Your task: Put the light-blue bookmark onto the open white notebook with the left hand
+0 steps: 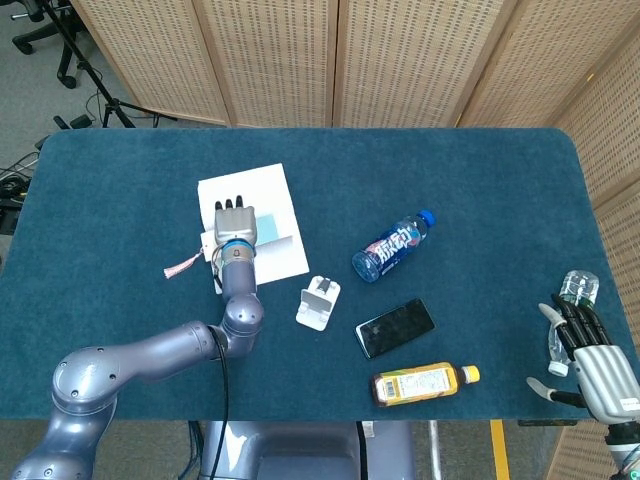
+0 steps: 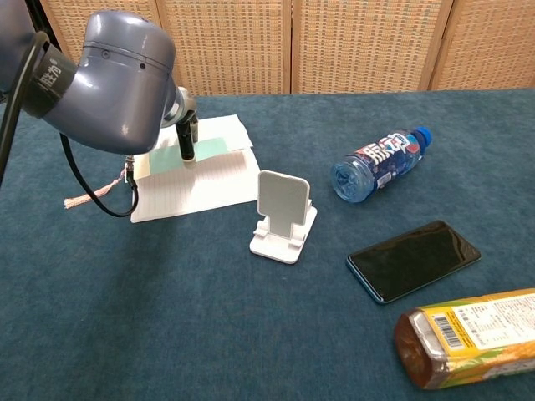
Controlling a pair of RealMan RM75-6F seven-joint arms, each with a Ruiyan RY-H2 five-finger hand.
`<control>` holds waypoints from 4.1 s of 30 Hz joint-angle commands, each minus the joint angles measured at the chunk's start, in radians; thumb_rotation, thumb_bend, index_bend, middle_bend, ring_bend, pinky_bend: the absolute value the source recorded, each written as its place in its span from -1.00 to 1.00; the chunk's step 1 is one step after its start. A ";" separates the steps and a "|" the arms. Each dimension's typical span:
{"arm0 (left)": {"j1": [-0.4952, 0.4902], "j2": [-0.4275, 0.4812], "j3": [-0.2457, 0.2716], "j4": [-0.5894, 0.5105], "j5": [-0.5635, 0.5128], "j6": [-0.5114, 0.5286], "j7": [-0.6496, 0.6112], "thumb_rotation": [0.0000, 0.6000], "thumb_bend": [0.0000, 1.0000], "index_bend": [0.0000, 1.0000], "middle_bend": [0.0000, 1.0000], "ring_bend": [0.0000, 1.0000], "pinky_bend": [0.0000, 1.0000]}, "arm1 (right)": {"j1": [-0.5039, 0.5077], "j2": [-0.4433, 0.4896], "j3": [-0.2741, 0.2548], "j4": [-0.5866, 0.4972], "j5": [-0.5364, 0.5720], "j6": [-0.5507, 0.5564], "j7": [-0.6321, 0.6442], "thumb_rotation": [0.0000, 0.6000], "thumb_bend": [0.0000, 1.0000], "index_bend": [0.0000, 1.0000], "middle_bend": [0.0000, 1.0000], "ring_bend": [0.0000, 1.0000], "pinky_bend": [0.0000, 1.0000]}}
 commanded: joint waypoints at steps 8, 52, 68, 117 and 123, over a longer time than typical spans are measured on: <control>0.009 0.002 -0.003 -0.013 0.030 -0.007 -0.027 1.00 -0.50 -0.30 -1.00 -1.00 -1.00 | -0.002 -0.001 0.002 0.003 0.001 0.005 0.006 1.00 -1.00 -1.00 -1.00 -1.00 -1.00; 0.044 0.045 0.010 -0.101 0.108 -0.010 -0.116 1.00 -0.69 -0.38 -1.00 -1.00 -1.00 | -0.004 -0.001 0.004 0.006 0.000 0.012 0.011 1.00 -1.00 -1.00 -1.00 -1.00 -1.00; 0.199 0.222 0.112 -0.448 0.269 -0.018 -0.300 1.00 -0.66 -0.40 -1.00 -1.00 -1.00 | -0.007 -0.002 0.007 0.001 0.005 0.016 -0.001 1.00 -1.00 -1.00 -1.00 -1.00 -1.00; 1.084 0.478 0.681 -0.672 1.512 0.491 -0.875 1.00 -0.67 -1.00 -1.00 -1.00 -1.00 | -0.005 -0.071 0.043 -0.059 0.096 -0.032 -0.282 1.00 -1.00 -1.00 -1.00 -1.00 -1.00; 1.105 0.483 0.678 -0.680 1.540 0.498 -0.874 1.00 -0.67 -1.00 -1.00 -1.00 -1.00 | -0.004 -0.072 0.043 -0.060 0.099 -0.038 -0.285 1.00 -1.00 -1.00 -1.00 -1.00 -1.00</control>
